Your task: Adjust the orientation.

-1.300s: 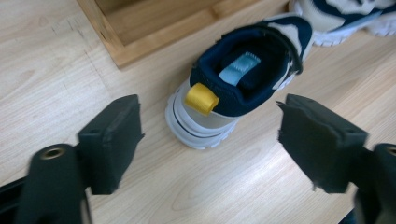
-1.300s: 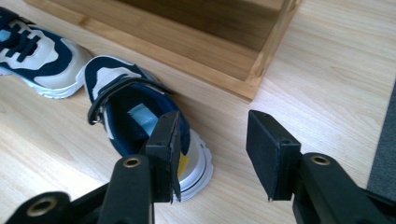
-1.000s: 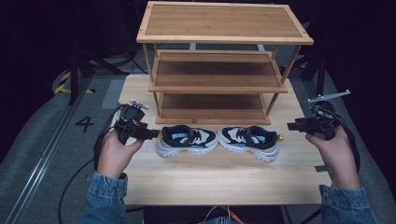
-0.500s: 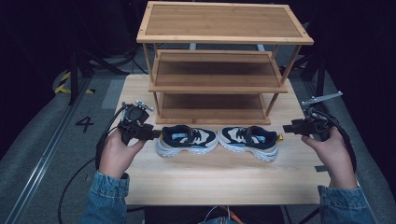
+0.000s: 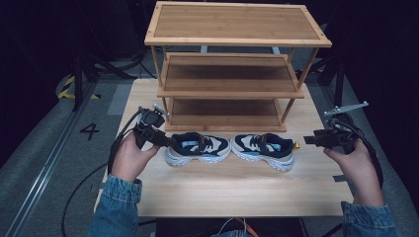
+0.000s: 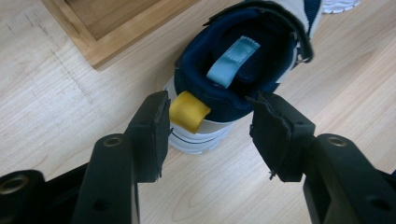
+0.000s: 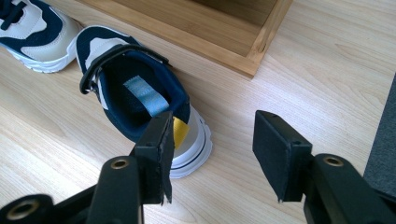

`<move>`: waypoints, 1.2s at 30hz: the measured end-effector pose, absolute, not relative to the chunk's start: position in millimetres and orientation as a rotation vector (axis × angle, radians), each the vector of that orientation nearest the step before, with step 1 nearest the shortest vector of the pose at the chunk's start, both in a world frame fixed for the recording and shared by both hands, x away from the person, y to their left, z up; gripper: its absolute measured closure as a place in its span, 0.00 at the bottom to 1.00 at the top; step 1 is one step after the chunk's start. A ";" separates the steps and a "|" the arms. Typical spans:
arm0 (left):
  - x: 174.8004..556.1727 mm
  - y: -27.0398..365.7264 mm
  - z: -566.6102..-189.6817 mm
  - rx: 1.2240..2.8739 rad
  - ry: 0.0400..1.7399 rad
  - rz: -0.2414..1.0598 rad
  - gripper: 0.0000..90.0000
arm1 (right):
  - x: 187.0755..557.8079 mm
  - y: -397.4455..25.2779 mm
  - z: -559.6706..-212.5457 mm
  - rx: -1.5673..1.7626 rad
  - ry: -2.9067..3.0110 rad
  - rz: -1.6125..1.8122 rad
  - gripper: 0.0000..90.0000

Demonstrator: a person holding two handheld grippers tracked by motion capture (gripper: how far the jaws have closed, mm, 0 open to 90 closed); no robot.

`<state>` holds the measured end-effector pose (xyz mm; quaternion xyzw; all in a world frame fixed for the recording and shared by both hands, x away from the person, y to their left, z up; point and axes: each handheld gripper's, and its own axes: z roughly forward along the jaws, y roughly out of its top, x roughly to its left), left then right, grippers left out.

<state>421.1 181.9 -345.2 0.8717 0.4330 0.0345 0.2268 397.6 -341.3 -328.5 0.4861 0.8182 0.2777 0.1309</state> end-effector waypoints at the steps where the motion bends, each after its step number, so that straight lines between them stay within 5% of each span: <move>1: 423.1 182.2 -347.2 2.409 1.192 0.085 0.52 | 397.3 -341.6 -329.0 1.416 2.377 0.806 0.54; 7: 428.9 181.4 -354.3 2.457 1.175 0.046 0.57 | 396.0 -343.0 -329.9 1.420 2.377 0.801 0.53; 16: 427.1 175.8 -355.6 2.537 1.150 0.075 0.95 | 395.2 -339.0 -330.5 1.388 2.387 0.796 0.52; 36: 367.2 153.5 -342.7 2.771 0.974 -0.075 0.98 | 409.7 -327.2 -324.9 1.335 2.401 0.814 0.51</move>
